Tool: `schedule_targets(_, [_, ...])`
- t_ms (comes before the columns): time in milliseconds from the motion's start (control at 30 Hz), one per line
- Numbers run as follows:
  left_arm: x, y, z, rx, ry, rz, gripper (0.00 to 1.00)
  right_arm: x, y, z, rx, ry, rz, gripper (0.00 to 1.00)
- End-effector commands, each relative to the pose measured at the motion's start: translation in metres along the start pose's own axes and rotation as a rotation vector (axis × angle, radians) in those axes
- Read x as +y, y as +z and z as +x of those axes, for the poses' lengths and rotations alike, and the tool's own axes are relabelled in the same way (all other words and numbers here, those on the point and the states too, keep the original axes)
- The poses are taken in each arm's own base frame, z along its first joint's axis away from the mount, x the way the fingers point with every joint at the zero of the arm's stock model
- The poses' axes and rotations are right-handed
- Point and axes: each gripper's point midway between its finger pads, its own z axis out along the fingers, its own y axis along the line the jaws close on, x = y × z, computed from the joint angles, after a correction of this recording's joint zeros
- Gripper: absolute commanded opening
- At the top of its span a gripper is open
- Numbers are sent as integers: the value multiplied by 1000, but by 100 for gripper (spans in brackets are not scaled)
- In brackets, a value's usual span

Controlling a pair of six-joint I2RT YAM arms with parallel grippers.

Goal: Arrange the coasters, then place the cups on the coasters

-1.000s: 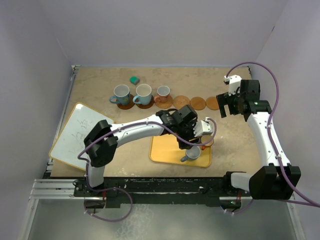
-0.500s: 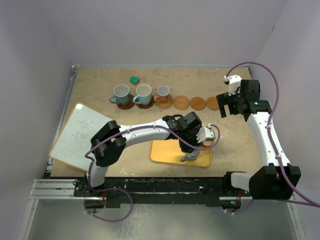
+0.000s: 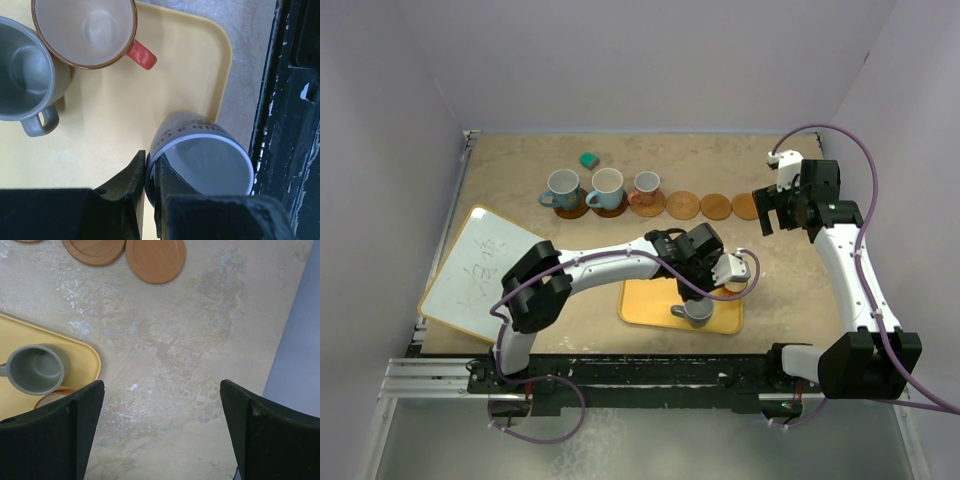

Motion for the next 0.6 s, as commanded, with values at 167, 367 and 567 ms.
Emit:
schedule_targets(167, [22, -58, -40, -93, 123, -125, 3, -7, -6, -7, -37, -11, 32, 100])
schedule_targets(367, [55, -90, -48, -136, 62, -189, 3, -8, -5, -7, -39, -11, 37, 100])
schedule_targets(567, [102, -123, -57, -189, -18, -273, 3, -8, -5, -8, -41, -8, 37, 100])
